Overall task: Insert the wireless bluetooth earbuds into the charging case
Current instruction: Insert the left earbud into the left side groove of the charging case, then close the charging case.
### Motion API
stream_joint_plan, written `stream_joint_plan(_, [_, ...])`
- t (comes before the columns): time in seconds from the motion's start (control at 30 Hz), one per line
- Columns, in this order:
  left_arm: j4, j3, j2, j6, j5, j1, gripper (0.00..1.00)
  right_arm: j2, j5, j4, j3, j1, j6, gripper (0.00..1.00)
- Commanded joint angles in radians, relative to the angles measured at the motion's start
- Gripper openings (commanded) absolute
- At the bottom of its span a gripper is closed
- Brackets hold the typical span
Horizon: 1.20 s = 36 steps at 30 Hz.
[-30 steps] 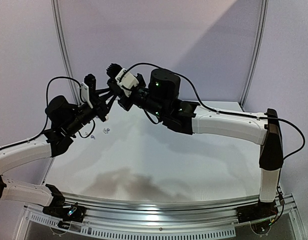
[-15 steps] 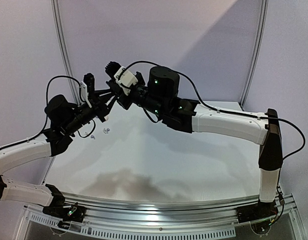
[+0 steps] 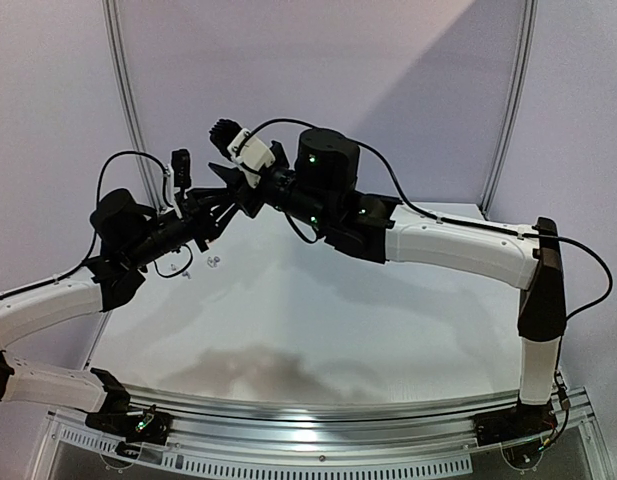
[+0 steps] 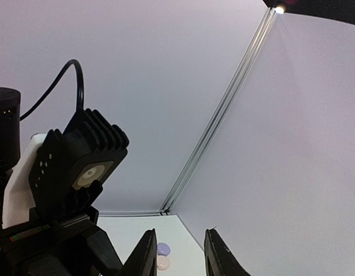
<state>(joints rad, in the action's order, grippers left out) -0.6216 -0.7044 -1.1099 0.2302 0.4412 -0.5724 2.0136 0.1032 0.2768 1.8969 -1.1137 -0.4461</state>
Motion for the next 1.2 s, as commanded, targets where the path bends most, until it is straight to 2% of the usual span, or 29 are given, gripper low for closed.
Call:
stream_joint_plan(0.0, [-0.071, -0.051, 0.005, 0.036, 0.068, -0.003, 0.0, 0.039, -0.028, -0.135, 0.042, 0.01, 0.026, 0.36])
stream_joint_plan(0.43, [-0.03, -0.044, 0.008, 0.046, 0.055, 0.0, 0.0, 0.008, -0.195, -0.156, 0.105, 0.038, 0.16, 0.66])
stream_joint_plan(0.5, [-0.022, -0.044, 0.01, 0.047, 0.053, 0.0, 0.0, 0.006, -0.222, -0.168, 0.122, 0.044, 0.185, 0.74])
stream_joint_plan(0.57, [-0.019, -0.043, 0.012, 0.047, 0.051, 0.0, 0.0, 0.005, -0.232, -0.179, 0.134, 0.046, 0.199, 0.94])
stream_joint_plan(0.6, [-0.017, -0.043, 0.011, 0.046, 0.051, 0.001, 0.0, 0.004, -0.233, -0.181, 0.138, 0.047, 0.203, 0.98])
stream_joint_plan(0.97, [0.001, -0.04, 0.016, 0.026, 0.056, 0.005, 0.0, -0.051, -0.263, -0.194, 0.148, 0.066, 0.248, 0.99])
stream_joint_plan(1.17, [0.008, -0.037, 0.018, 0.011, 0.067, 0.006, 0.0, -0.118, -0.364, -0.147, 0.119, 0.111, 0.397, 0.98])
